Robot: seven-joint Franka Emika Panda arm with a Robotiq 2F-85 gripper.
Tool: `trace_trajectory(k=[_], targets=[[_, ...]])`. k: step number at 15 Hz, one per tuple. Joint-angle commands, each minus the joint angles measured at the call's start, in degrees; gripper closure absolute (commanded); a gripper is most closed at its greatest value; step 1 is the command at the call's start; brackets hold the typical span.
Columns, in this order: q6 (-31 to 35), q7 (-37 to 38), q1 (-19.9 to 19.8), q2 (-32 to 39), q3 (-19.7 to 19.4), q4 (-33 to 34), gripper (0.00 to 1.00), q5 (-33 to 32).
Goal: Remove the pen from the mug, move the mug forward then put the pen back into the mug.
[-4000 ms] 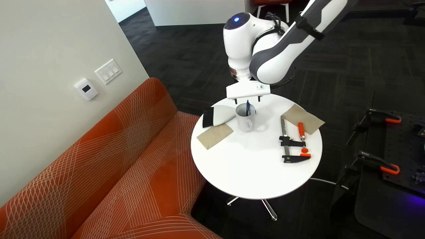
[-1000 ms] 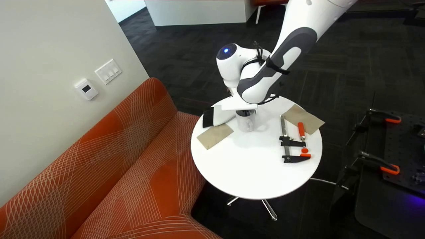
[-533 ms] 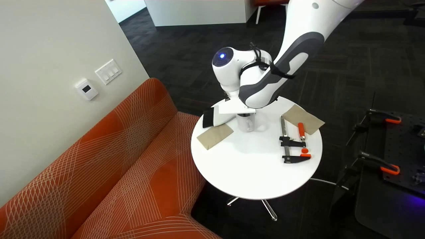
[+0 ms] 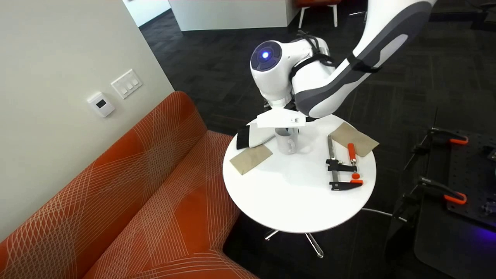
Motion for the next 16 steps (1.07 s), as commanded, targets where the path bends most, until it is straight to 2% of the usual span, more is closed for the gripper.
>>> trace_trajectory(k=[1, 5, 7, 12, 16], targets=[[-2.5, 4.7, 0.2, -9.6, 1.4, -7.1, 0.96, -7.0], [-4.8, 7.9, -2.3, -16.8, 6.2, -11.0, 0.96, -14.6], [-4.6, 5.5, -5.0, -19.6, 10.3, -12.7, 0.96, -14.8], [-2.5, -6.7, -11.1, -20.1, 18.6, -12.7, 0.96, -7.2], [-2.9, -19.2, -13.1, -16.3, 21.4, -10.0, 0.96, 1.1]])
